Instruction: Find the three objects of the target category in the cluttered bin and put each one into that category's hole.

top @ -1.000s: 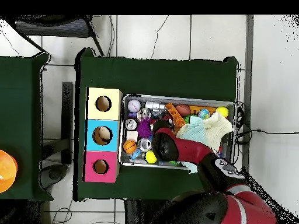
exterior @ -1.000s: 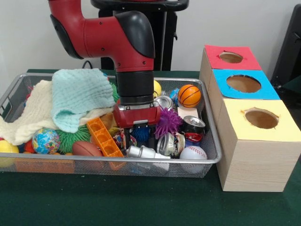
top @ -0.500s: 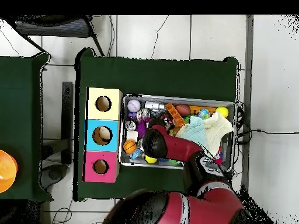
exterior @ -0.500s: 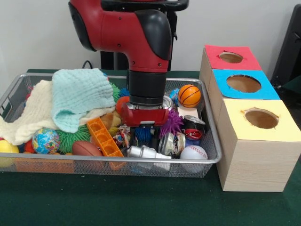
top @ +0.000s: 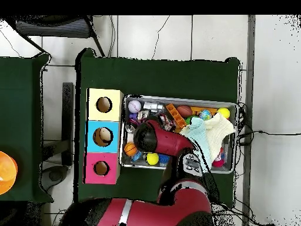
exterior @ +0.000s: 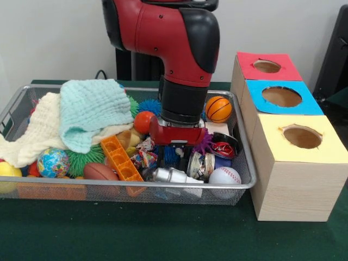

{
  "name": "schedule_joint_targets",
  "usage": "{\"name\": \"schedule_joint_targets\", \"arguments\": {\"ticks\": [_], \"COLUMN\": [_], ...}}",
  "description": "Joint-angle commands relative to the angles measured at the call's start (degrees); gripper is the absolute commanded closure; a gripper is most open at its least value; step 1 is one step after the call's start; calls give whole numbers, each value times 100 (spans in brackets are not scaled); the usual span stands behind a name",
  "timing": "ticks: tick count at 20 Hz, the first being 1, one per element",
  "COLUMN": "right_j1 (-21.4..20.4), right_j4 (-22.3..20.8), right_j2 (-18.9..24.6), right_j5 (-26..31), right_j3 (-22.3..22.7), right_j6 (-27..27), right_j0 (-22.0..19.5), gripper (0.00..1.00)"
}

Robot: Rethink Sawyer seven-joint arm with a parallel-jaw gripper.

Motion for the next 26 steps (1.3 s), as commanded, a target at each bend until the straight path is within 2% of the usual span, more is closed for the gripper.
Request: {"name": "schedule_joint_targets", "arguments": {"ticks": [1,4,8,10,14,21,23,26], "right_j1": [403,295,-401,-844,-1458,-2008,-2098,-1983], "right_j4": [396,385,322,325,399,471,455,426], "right_j2": [-22,-58,-85,-274,-667,-733,-630,-138], "right_j5": [577,481,449,577,958,1641,1611,1195], "right_j3": [-294,-29,551,795,989,1021,1115,1231], "right_j6": [1300,1347,1497,1541,1541,1444,1441,1428], "right_j0": [216,271,344,523,881,876,788,427], "gripper": [100,100,100,100,100,100,100,100]}}
